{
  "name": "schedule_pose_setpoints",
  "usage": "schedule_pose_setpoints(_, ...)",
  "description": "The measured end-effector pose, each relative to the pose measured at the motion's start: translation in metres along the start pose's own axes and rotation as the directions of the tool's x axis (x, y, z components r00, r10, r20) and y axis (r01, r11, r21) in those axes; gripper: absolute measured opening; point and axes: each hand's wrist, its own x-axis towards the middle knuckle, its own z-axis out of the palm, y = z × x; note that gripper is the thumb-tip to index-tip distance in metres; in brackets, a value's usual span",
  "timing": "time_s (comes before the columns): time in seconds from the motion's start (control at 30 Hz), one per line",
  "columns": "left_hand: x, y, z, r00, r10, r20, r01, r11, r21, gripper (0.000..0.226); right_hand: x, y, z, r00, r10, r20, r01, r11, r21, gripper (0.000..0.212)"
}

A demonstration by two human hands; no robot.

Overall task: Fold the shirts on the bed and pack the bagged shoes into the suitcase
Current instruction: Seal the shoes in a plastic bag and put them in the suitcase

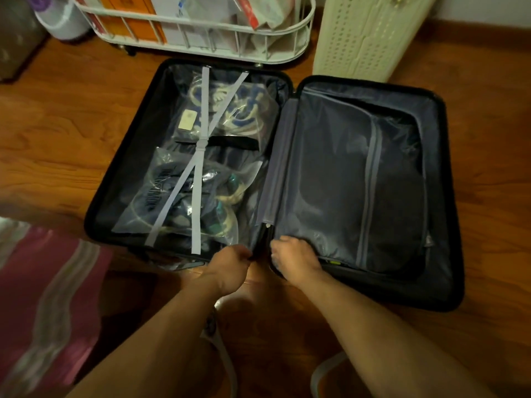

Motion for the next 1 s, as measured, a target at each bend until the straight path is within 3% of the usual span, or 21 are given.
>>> schedule_pose_setpoints(0.07, -0.006, 0.018, 0.004, 1.000, 0.026, 0.000, -0.026, 1.000, 0.015, 0.019, -0.006, 0.013, -0.008, 0.958, -0.281, 0.058, 0.287, 0.944, -0.165, 0.006)
schedule_pose_setpoints(0.17, -0.013, 0.045, 0.011, 0.996, 0.084, 0.034, -0.086, 0.994, 0.067, 0.024, -0.021, 0.064, -0.031, 0.858, -0.447, 0.252, 0.512, 0.778, -0.365, 0.008)
schedule_pose_setpoints(0.23, -0.012, 0.057, 0.016, 0.992, 0.117, 0.052, -0.122, 0.985, 0.119, 0.022, -0.045, 0.115, -0.054, 0.800, -0.419, 0.430, 0.592, 0.672, -0.446, 0.005)
schedule_pose_setpoints(0.33, -0.004, 0.077, 0.026, 0.987, 0.153, 0.047, -0.159, 0.972, 0.173, 0.022, -0.097, 0.194, -0.088, 0.760, -0.179, 0.625, 0.557, 0.675, -0.484, 0.018)
schedule_pose_setpoints(0.47, 0.026, 0.118, 0.046, 0.978, 0.203, 0.040, -0.206, 0.933, 0.294, 0.030, -0.150, 0.260, -0.101, 0.861, 0.126, 0.493, 0.161, 0.852, -0.499, 0.033)
schedule_pose_setpoints(0.53, 0.045, 0.142, 0.055, 0.975, 0.219, 0.049, -0.221, 0.904, 0.365, 0.032, -0.157, 0.265, -0.097, 0.911, 0.223, 0.346, -0.079, 0.919, -0.385, 0.031)
schedule_pose_setpoints(0.67, 0.067, 0.188, 0.077, 0.971, 0.220, 0.093, -0.238, 0.851, 0.467, 0.037, -0.161, 0.267, -0.087, 0.909, 0.375, 0.181, -0.363, 0.927, -0.095, 0.011)
schedule_pose_setpoints(0.7, 0.071, 0.198, 0.082, 0.966, 0.234, 0.112, -0.258, 0.833, 0.489, 0.037, -0.164, 0.273, -0.088, 0.907, 0.395, 0.145, -0.388, 0.919, -0.071, 0.009)
schedule_pose_setpoints(0.8, 0.083, 0.210, 0.091, 0.948, 0.280, 0.151, -0.315, 0.768, 0.558, 0.039, -0.166, 0.293, -0.103, 0.918, 0.395, 0.048, -0.394, 0.919, -0.029, 0.031)
schedule_pose_setpoints(1.0, 0.114, 0.213, 0.082, 0.936, 0.324, 0.135, -0.322, 0.641, 0.696, 0.055, -0.119, 0.334, -0.161, 0.936, 0.285, -0.209, -0.307, 0.948, -0.083, 0.026)
